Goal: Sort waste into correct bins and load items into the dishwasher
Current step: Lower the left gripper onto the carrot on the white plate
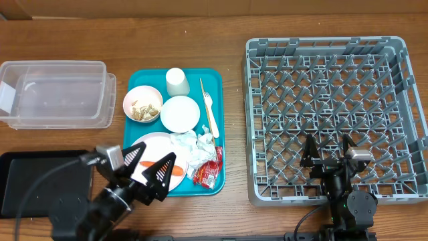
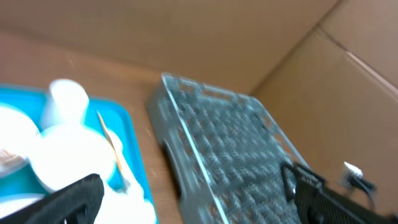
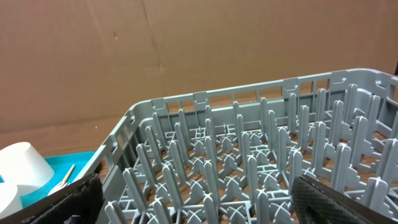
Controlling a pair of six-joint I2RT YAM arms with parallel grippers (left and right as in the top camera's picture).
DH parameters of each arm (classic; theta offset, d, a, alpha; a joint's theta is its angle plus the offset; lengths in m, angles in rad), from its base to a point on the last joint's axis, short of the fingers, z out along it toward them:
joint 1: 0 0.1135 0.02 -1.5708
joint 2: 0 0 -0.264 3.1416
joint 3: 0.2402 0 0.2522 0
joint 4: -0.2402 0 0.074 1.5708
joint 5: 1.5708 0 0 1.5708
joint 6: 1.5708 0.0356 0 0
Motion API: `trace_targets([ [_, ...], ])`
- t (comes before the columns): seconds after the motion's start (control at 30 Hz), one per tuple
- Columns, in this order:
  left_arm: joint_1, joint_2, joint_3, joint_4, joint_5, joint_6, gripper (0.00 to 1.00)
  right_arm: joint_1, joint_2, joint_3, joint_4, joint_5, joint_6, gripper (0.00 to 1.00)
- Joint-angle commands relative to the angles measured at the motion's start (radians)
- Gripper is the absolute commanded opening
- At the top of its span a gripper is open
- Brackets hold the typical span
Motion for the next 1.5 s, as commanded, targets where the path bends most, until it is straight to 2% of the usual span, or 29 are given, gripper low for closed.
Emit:
trace_targets([
  [0.0, -0.007, 0.325, 0.366, -0.284, -0.131, 0.214, 1.0, -0.003, -0.003, -0.011, 0.006, 0.01, -0.003, 1.0],
  [0.07, -0.007, 0.548, 0.588, -0.398, -0.056, 0.213, 1.0, -0.003, -0.003, -0.011, 0.006, 0.01, -0.003, 1.0],
  [0.17, -0.007, 0.665, 0.657, -0.388, 0.068, 0.24, 1.0, -0.003, -0.003, -0.011, 0.006, 0.01, -0.003, 1.0],
  [0.23, -0.007, 0.739, 0.671, -0.381, 0.063, 0.263, 1.0, -0.003, -0.003, -0.011, 0.006, 0.01, -0.003, 1.0],
  [0.27, -0.011, 0.774, 0.679, -0.4, 0.035, 0.263, 1.0, -0.003, -0.003, -0.011, 0.006, 0.01, -0.003, 1.0],
  [0.37, -0.106, 0.939, 0.714, -0.526, -0.28, 0.226, 1.0, -0.003, -0.003, -0.011, 0.006, 0.01, -0.003, 1.0],
  [0.43, -0.176, 1.019, 0.721, -0.541, -0.451, 0.18, 1.0, -0.003, -0.003, -0.011, 0.006, 0.01, -0.003, 1.0],
  [0.5, -0.218, 1.094, 0.72, -0.505, -0.528, 0.179, 1.0, -0.003, -0.003, -0.011, 0.006, 0.01, -0.003, 1.0],
  [0.77, -0.217, 1.258, 0.72, -0.502, -0.521, 0.199, 1.0, -0.003, -0.003, -0.011, 0.006, 0.01, -0.003, 1.0],
  [0.9, -0.221, 1.33, 0.72, -0.575, -0.454, 0.192, 1.0, -0.003, -0.003, -0.011, 0.006, 0.01, -0.003, 1.0],
  [1.0, -0.223, 1.337, 0.72, -0.657, -0.462, 0.16, 1.0, -0.003, -0.003, -0.011, 0.006, 0.01, -0.003, 1.0],
  [1.07, -0.223, 1.326, 0.72, -0.693, -0.499, 0.117, 1.0, -0.003, -0.003, -0.011, 0.006, 0.01, -0.003, 1.0],
  [1.17, -0.221, 1.306, 0.72, -0.749, -0.543, -0.043, 1.0, -0.003, -0.003, -0.011, 0.006, 0.01, -0.003, 1.0],
  [1.27, -0.221, 1.305, 0.719, -0.782, -0.428, -0.2, 1.0, -0.003, -0.003, -0.011, 0.006, 0.01, -0.003, 1.0],
  [1.33, -0.224, 1.306, 0.706, -0.784, -0.318, -0.199, 0.99, -0.003, -0.003, -0.011, 0.006, 0.01, -0.003, 1.0],
  [1.37, -0.225, 1.306, 0.698, -0.784, -0.283, -0.186, 0.79, -0.003, -0.003, -0.011, 0.006, 0.01, -0.003, 1.0],
  [1.4, -0.225, 1.306, 0.691, -0.79, -0.281, -0.188, 0.66, -0.003, -0.003, -0.011, 0.006, 0.01, -0.003, 1.0],
  [1.47, -0.224, 1.306, 0.677, -0.808, -0.312, -0.247, 0.66, -0.003, -0.003, -0.011, 0.006, 0.01, -0.003, 1.0],
])
